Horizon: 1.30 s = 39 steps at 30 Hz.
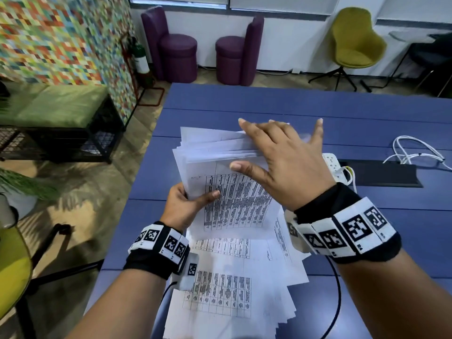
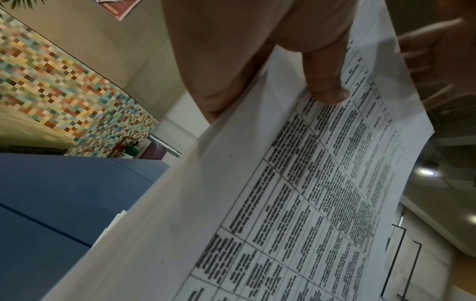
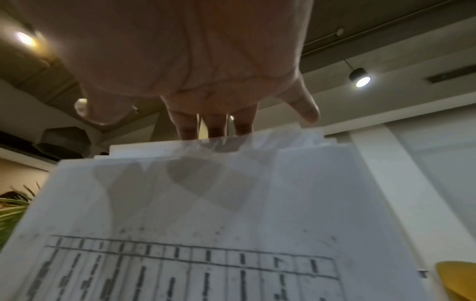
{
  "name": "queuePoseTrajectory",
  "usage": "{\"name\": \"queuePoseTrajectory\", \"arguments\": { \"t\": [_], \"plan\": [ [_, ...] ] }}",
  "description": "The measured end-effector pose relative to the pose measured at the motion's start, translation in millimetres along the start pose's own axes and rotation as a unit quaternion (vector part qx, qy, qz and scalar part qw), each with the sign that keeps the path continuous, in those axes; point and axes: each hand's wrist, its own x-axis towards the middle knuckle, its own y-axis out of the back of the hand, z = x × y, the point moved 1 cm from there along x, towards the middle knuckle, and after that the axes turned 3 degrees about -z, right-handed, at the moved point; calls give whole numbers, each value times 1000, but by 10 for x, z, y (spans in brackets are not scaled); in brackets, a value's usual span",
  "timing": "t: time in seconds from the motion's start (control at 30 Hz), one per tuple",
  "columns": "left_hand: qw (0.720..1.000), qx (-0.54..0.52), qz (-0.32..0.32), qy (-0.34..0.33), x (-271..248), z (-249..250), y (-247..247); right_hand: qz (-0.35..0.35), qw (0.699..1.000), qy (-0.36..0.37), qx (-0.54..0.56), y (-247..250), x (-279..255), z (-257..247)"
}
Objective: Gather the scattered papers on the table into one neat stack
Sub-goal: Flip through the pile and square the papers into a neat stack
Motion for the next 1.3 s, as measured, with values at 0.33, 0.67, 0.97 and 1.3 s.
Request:
{"name": "queuePoseTrajectory", "arguments": {
  "t": [0.33, 0.67, 0.97, 1.3],
  "plan": [
    [1000, 12, -14, 4, -18, 8, 45, 130, 980, -27, 151, 102, 76, 60],
    [998, 28, -46, 32, -13, 27, 81, -116, 731, -302, 601, -1130, -401, 631],
    [997, 57, 44, -37, 20, 147, -121, 52, 706, -324, 628, -1073, -274, 369],
    [996, 37, 7, -85, 97, 411, -191, 88, 683, -251, 680, -881, -170, 404]
  ]
}}
